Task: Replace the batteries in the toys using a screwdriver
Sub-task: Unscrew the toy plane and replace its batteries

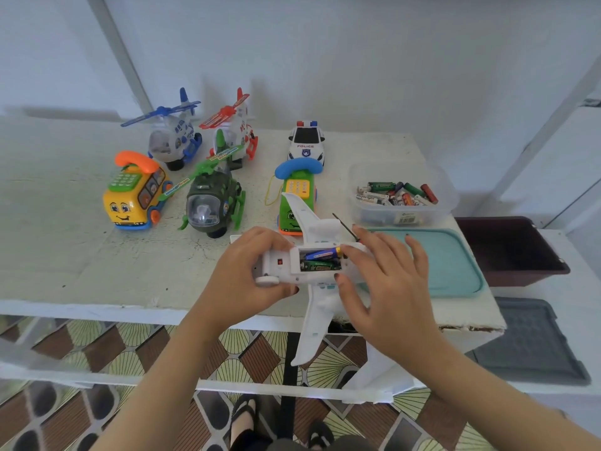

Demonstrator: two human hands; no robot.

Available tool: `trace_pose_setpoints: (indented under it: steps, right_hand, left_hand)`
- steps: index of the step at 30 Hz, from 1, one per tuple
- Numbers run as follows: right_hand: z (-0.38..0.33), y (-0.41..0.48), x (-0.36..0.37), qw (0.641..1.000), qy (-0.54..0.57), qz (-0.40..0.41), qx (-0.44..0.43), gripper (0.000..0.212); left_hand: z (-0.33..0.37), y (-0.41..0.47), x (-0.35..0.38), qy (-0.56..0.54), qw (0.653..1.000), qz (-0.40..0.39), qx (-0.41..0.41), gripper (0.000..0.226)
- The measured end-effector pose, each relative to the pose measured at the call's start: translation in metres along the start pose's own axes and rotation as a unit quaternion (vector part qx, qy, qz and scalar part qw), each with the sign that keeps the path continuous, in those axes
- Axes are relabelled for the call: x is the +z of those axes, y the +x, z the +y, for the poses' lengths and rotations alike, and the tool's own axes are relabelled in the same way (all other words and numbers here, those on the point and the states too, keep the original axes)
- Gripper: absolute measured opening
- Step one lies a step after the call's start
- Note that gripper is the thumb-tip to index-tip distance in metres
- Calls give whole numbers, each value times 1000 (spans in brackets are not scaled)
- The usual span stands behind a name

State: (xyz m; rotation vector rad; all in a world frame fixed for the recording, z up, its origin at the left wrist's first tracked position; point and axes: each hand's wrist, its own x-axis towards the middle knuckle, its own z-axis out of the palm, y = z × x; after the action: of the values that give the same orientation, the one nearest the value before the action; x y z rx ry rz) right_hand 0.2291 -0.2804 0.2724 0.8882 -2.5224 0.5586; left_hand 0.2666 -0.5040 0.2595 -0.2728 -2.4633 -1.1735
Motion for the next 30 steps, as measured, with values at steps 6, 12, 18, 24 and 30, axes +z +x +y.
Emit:
trace_pose_setpoints:
  steps: [6,12,18,24,30]
  right_hand:
    - [-4,-5,7,998,69,-8,10,42]
    - [-1,-4,15,999,33,-15,-36,42]
    - [2,12,10,998,-1,-8,-56,32]
    - [1,32,4,991,79,-1,-107,25]
    - [-4,33,11,979,55,31,-195,16]
  left_hand:
    - [1,2,0,-7,1000,1,-2,44]
    - [1,1,1,-6,1000,4,-3,44]
    - [1,4,-1,-10,1000,4,-13,45]
    - [3,3,-1,-13,1000,2,-5,44]
    - [4,3,-1,-6,1000,4,7,44]
